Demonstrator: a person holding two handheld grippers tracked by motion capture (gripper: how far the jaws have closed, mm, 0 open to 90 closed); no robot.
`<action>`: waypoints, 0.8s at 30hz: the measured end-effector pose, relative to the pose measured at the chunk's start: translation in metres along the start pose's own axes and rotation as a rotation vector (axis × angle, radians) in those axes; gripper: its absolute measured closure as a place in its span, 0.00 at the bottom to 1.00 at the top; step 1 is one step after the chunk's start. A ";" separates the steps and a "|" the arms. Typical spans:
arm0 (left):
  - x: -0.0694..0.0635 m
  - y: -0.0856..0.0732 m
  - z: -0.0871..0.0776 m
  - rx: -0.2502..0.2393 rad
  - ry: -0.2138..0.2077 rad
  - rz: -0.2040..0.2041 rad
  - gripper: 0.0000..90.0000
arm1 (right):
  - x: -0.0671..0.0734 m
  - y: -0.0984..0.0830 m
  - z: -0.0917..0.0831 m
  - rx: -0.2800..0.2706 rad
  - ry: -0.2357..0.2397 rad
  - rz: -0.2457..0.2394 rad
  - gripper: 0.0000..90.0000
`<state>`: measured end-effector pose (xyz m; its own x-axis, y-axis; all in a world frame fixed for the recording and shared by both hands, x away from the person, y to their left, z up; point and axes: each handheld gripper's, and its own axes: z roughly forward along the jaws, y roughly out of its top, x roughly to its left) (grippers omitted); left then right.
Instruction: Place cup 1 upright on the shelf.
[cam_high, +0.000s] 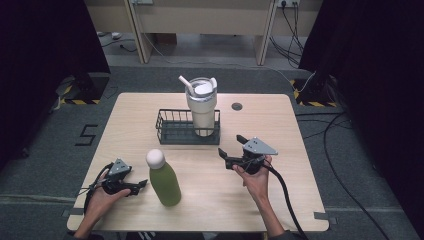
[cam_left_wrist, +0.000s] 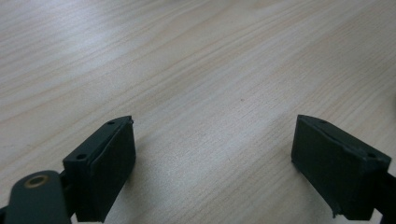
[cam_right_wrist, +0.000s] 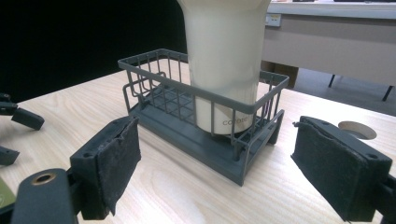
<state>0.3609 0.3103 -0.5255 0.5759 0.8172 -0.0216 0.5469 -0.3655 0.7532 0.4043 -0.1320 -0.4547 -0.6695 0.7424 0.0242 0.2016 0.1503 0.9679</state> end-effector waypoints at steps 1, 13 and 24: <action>0.000 0.000 0.000 0.000 0.000 0.000 0.14 | 0.000 0.000 -0.001 0.001 0.000 -0.002 0.17; 0.000 0.000 0.000 -0.001 -0.002 0.000 0.15 | 0.004 -0.015 -0.012 0.032 0.033 0.006 0.17; 0.000 0.000 0.000 0.001 -0.001 0.001 0.15 | 0.006 -0.023 -0.023 0.038 0.042 0.020 0.17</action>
<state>0.3609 0.3103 -0.5255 0.5776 0.8161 -0.0215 0.5465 -0.3670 0.7528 0.3795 -0.1462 -0.4708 -0.6946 0.7173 0.0546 0.2419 0.1614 0.9568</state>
